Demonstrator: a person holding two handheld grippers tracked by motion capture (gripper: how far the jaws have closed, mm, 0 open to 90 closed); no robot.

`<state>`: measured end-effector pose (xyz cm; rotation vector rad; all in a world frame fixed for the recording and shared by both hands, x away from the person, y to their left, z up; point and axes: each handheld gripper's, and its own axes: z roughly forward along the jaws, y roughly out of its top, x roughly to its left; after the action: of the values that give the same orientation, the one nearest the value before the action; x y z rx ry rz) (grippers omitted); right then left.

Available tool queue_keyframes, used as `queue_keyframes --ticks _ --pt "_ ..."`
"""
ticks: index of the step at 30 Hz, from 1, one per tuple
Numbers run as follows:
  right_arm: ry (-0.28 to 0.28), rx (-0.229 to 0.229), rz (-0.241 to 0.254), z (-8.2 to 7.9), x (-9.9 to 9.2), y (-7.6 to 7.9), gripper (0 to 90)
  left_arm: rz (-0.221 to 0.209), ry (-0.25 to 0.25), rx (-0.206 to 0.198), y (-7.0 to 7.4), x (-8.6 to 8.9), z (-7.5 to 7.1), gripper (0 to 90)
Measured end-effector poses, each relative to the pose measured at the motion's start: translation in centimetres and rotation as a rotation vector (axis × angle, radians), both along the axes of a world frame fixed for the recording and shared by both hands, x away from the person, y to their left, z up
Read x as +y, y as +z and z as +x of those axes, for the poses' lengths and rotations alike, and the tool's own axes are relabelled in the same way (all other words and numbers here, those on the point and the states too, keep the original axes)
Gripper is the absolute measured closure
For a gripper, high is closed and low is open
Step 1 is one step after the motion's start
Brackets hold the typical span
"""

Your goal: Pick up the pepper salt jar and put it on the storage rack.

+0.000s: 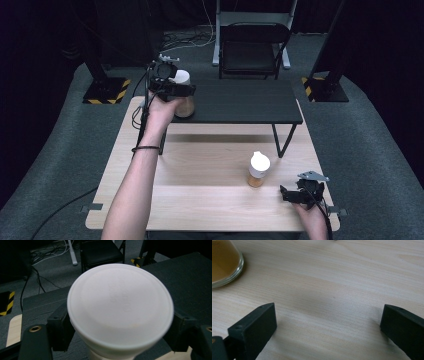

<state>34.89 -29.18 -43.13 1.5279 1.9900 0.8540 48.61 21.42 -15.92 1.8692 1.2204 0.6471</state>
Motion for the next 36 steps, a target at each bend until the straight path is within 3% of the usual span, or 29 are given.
queue_keyframes --ticks 12,19,24,28,30,36 --pt "0.0 0.0 0.0 0.0 0.0 0.0 0.0 -0.006 -0.046 -0.023 -1.8 1.8 -2.4 15.5" --pt "-0.002 0.002 0.0 0.0 0.0 0.0 0.0 -0.037 -0.06 -0.044 -4.2 4.1 -4.7 14.0" --pt "-0.002 0.002 0.0 0.0 0.0 0.0 0.0 -0.022 -0.069 -0.043 -6.0 4.8 -5.9 11.8" --pt "-0.002 0.002 0.0 0.0 0.0 0.0 0.0 -0.039 -0.057 -0.076 -7.9 5.5 -7.5 10.6" --pt "-0.002 0.002 0.0 0.0 0.0 0.0 0.0 -0.02 -0.047 -0.089 -8.8 5.5 -8.2 10.4" --pt "-0.002 0.002 0.0 0.0 0.0 0.0 0.0 -0.04 -0.031 -0.07 -11.3 7.0 -9.0 7.3"
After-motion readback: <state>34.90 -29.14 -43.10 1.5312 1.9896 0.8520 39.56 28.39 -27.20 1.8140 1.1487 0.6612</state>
